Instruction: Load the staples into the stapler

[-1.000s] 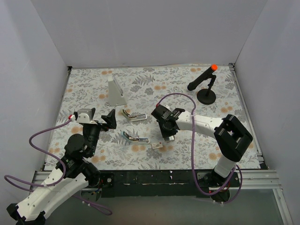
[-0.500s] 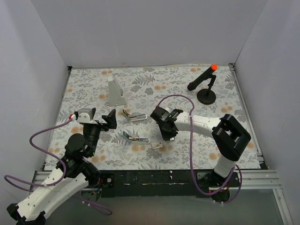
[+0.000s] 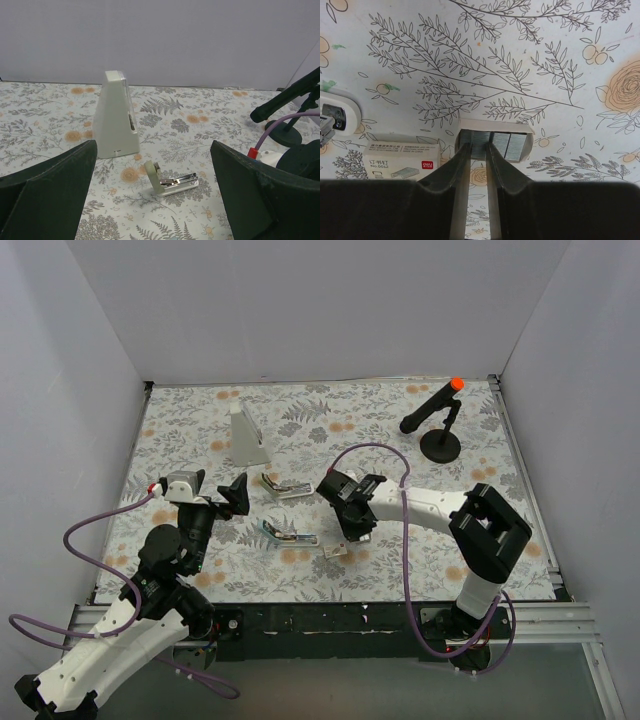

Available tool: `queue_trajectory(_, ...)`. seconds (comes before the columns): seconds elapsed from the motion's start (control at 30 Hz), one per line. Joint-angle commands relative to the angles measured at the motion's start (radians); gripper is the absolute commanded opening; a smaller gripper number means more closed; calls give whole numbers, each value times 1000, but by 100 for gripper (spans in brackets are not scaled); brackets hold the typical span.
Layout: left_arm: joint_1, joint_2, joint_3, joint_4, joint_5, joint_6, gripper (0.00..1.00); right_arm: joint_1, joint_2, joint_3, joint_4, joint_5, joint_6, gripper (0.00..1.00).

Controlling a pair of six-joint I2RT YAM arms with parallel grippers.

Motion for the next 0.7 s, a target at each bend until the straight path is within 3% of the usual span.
queue_trajectory(0.0,9,12,2,4,11,2,98,19,18,34,-2,8,-11,25)
queue_trajectory(0.13,11,12,2,4,14,1,98,22,24,33,7,-3,-2,25)
queue_trajectory(0.43,14,13,2,0,21,-1,98,22,41,25,1,15,38,37)
queue_trajectory(0.67,17,16,2,0,27,-2,98,22,47,16,-13,63,55,37)
